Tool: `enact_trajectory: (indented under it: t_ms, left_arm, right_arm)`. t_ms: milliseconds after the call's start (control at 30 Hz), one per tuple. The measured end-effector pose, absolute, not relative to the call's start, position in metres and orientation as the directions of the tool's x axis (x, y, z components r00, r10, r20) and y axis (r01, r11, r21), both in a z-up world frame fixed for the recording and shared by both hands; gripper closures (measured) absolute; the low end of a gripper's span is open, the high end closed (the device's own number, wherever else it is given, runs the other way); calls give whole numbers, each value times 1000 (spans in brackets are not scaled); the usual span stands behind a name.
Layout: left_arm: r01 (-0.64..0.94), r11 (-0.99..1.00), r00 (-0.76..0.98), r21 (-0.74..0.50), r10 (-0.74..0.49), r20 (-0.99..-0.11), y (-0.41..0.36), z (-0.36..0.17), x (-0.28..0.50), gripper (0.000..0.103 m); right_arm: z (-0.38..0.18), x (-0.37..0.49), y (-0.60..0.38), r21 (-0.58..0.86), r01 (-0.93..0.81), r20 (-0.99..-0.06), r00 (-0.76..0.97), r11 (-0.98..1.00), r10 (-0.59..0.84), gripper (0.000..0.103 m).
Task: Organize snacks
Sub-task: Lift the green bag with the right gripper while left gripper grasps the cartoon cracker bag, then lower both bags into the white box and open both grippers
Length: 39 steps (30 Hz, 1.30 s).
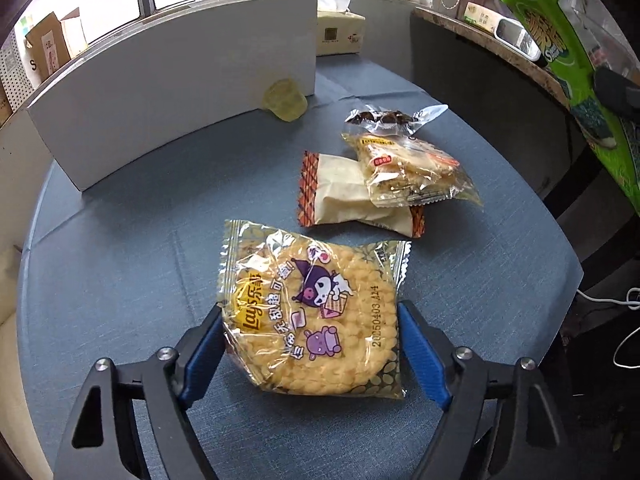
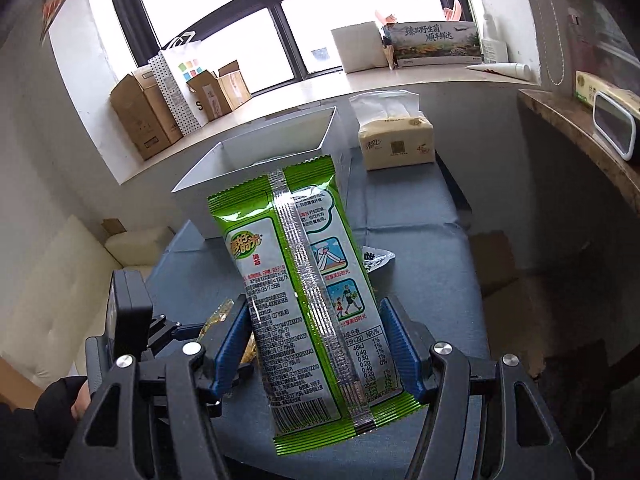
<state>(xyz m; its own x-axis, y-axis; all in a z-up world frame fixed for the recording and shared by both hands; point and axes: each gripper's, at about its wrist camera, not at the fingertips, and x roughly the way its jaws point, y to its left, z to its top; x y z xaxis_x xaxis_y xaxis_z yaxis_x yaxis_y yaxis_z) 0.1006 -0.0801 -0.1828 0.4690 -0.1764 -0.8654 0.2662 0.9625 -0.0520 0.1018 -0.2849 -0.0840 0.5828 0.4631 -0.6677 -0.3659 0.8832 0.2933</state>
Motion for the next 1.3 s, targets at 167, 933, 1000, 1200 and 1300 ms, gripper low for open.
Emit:
enact_trajectory:
  t_ms: [167, 933, 1000, 1200, 1300]
  left_arm:
    - [200, 978, 567, -55, -162, -808, -54, -142, 91, 18]
    - [-102, 990, 700, -94, 5, -714, 86, -34, 317, 17]
    - [-93, 993, 662, -77, 3, -750, 87, -45, 329, 13]
    - [-88, 989, 640, -118, -35, -767, 96, -69, 328, 0]
    - [-86, 987, 646, -135, -48, -762, 98, -74, 321, 0]
  right_arm:
    - [-87, 105, -269, 303, -392, -664, 567, 868, 488, 34]
    - [-60, 378, -121, 219, -338, -768, 519, 915, 376, 32]
    - [-70, 385, -120, 239, -335, -777, 497, 911, 386, 22]
    - [-78, 375, -124, 207, -353, -777, 507, 912, 373, 0]
    - [-72, 361, -132, 178, -369, -755, 543, 912, 367, 0]
